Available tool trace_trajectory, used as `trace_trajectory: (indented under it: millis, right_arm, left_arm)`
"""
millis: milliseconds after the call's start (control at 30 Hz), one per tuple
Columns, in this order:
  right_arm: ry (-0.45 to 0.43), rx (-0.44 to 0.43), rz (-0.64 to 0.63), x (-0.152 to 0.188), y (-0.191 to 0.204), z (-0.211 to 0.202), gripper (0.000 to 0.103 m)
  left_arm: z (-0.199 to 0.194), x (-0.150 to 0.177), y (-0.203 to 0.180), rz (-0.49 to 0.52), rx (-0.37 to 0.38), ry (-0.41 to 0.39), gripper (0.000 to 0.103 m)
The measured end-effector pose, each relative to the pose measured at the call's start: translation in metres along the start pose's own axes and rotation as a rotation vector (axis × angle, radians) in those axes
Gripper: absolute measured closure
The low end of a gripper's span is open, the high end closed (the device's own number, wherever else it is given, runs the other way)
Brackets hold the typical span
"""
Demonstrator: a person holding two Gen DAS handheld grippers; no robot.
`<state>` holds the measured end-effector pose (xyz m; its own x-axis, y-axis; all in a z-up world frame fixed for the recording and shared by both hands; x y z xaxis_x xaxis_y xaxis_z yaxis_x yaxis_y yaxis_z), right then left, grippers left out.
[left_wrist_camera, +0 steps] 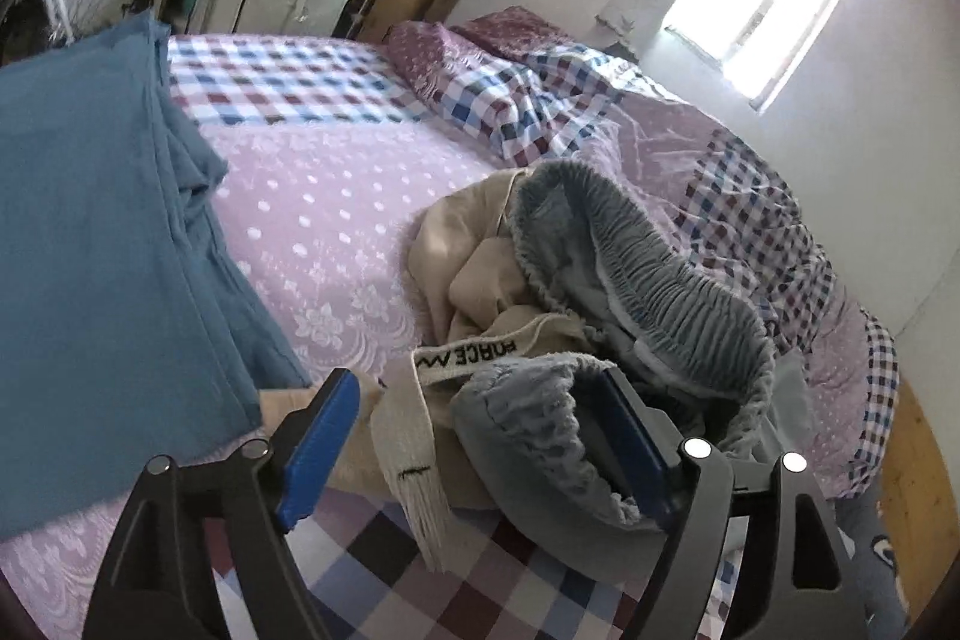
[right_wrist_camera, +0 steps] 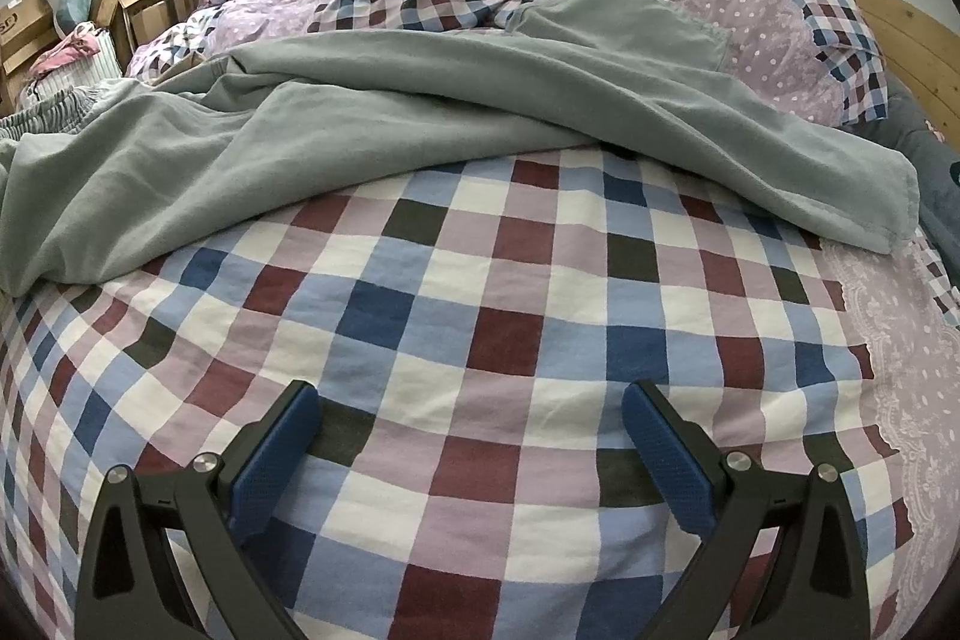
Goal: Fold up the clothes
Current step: 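Lift the grey-green pants cuff upward with the left gripper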
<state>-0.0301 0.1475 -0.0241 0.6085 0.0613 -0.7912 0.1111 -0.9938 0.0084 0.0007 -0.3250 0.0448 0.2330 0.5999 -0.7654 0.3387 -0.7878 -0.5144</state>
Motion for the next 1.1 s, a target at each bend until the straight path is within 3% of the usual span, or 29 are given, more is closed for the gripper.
trace_trajectory:
  millis: [200, 300, 367, 567, 733, 800, 933, 1033, 1067, 1100]
  right_arm:
    - [0.007, 0.005, 0.000, 0.000, 0.000, 0.002, 0.000]
    - [0.007, 0.008, -0.004, 0.000, 0.001, 0.003, 0.000]
    - [0.007, 0.010, -0.005, 0.000, 0.001, 0.003, 0.000]
    - [0.008, 0.010, -0.005, 0.000, 0.002, 0.004, 0.000]
    - [0.010, 0.007, -0.002, 0.001, 0.001, 0.004, 0.000]
    - [0.010, 0.006, -0.001, 0.001, 0.002, 0.004, 0.000]
    - [0.010, 0.004, 0.001, 0.001, 0.002, 0.003, 0.000]
    - [0.011, 0.004, 0.001, 0.001, 0.002, 0.003, 0.000]
    - [0.011, 0.004, 0.001, 0.001, 0.002, 0.003, 0.000]
    - [0.011, 0.004, 0.001, 0.000, 0.002, 0.003, 0.000]
  left_arm:
    - [-0.027, -0.032, 0.007, -0.081, 0.070, -0.178, 0.015]
    - [-0.016, -0.025, 0.012, -0.027, 0.006, -0.122, 0.015]
    - [-0.004, -0.014, 0.017, -0.035, -0.008, -0.044, 0.015]
    - [0.012, 0.000, 0.039, -0.330, 0.100, 0.059, 0.015]
    - [0.025, 0.007, 0.028, -0.478, 0.248, 0.130, 0.015]
    - [0.026, 0.010, 0.016, -0.459, 0.283, 0.152, 0.015]
    - [0.021, 0.008, -0.011, -0.283, 0.275, 0.127, 0.015]
    - [0.016, 0.006, -0.019, -0.242, 0.299, 0.109, 0.015]
    - [0.014, 0.006, -0.021, -0.228, 0.306, 0.103, 0.018]
    - [0.014, 0.007, -0.019, -0.228, 0.293, 0.111, 0.028]
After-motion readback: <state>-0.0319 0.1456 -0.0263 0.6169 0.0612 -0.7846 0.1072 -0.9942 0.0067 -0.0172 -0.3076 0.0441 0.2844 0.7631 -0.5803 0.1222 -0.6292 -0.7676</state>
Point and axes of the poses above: each gripper's, at about its wrist camera, not at the fingertips, and z roughly the way its jaws point, y to its left, x to its underside, the point moved 6 cm from there along z, roughly the way its jaws point, and after that the axes turned 13 degrees about -y, right-handed, at the moved point
